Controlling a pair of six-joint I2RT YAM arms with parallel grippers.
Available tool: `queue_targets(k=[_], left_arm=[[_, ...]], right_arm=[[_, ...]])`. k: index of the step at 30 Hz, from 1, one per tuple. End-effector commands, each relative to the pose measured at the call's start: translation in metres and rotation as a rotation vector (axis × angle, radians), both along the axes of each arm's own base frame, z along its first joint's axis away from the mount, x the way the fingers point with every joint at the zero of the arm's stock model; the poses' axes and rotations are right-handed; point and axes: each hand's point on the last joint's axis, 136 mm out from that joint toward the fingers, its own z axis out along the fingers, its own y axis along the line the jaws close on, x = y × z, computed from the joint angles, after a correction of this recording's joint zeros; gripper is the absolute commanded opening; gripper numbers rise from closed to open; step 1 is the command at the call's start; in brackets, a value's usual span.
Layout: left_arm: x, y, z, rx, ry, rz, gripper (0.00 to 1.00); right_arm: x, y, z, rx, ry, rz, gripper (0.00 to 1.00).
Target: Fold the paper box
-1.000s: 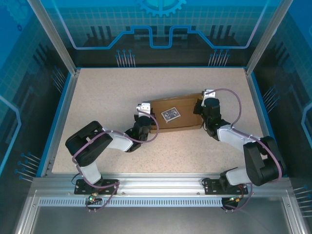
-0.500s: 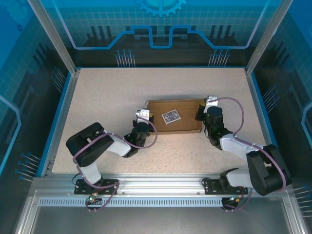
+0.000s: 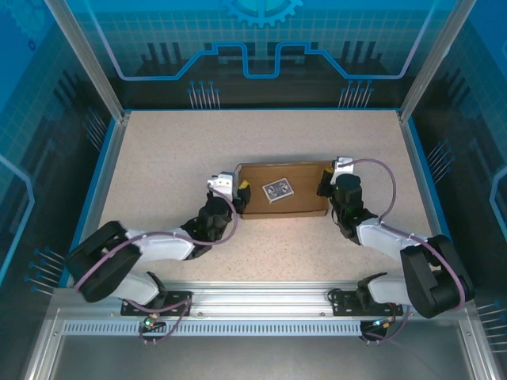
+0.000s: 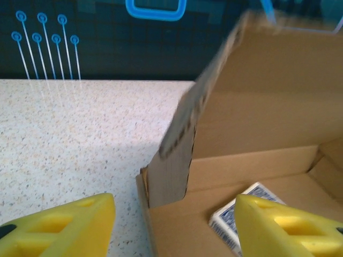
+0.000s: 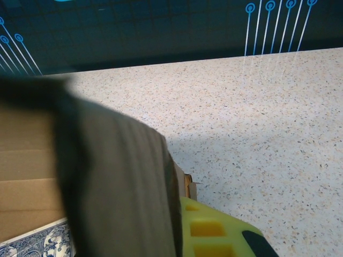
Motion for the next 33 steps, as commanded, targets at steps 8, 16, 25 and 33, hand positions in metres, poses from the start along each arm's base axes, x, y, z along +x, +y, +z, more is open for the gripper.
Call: queue_targets(k=[8, 16, 25, 33], left_arm=[[-0.010, 0.003, 0.083, -0.037, 0.062, -0.139, 0.61], [0.026, -0.042, 0.113, 0.103, 0.213, -0.372, 0.62], [0.052, -0.109, 0.088, 0.175, 0.457, -0.632, 0.62], [0.049, -0.137, 0.059, 0.138, 0.599, -0.759, 0.62]], right_arm=[[-0.011, 0.002, -0.025, -0.026, 0.095, 0.010, 0.00], [-0.010, 0.004, -0.025, -0.027, 0.094, 0.018, 0.00], [-0.011, 0.003, -0.024, -0.025, 0.093, 0.012, 0.00], [-0.012, 0.002, -0.027, -0.026, 0.106, 0.010, 0.00]])
